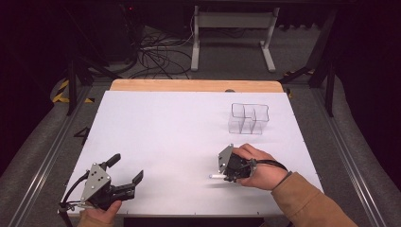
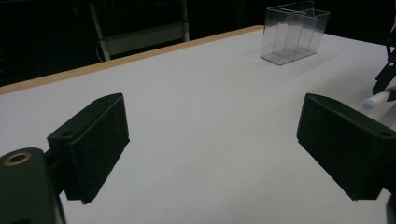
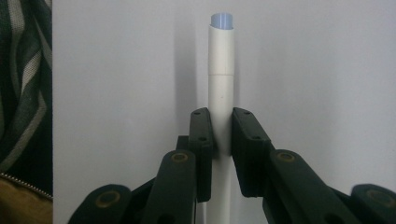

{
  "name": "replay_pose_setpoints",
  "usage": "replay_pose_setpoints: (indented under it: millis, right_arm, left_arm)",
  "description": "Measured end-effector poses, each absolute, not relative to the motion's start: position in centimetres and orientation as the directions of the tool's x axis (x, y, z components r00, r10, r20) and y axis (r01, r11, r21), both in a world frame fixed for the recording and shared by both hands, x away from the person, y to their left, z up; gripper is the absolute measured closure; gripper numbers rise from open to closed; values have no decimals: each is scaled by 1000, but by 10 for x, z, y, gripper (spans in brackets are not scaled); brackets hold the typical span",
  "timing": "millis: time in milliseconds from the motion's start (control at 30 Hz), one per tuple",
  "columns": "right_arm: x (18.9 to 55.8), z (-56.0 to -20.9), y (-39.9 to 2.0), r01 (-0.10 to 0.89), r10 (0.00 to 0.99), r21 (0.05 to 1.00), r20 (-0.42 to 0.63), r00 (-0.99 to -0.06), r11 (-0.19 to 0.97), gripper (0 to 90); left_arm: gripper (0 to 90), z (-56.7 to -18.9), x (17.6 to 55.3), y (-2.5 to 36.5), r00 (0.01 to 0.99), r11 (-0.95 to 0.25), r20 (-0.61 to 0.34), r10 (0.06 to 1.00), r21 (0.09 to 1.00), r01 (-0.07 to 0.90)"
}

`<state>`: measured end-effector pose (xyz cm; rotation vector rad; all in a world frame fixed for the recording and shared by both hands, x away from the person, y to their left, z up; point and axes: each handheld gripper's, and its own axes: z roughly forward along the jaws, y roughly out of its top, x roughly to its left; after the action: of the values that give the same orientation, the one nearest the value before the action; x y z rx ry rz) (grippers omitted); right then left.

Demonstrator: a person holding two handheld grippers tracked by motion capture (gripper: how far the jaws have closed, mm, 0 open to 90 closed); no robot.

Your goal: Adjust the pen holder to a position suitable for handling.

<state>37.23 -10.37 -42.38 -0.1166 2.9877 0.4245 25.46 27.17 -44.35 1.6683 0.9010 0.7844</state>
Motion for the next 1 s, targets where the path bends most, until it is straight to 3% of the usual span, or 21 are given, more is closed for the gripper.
replay_pose_setpoints:
  millis: [500,1000]
  right_arm:
    - [373,-403,-116,-51,23,442,-160,-987,896,793]
    - [378,-374,-138,35,221,677,-191,-956,736,793]
  left_arm:
    - [101,-444,257,271,498,-178,64,865,967,184]
    - [100,-444,260,266,514,-190,72,855,965,180]
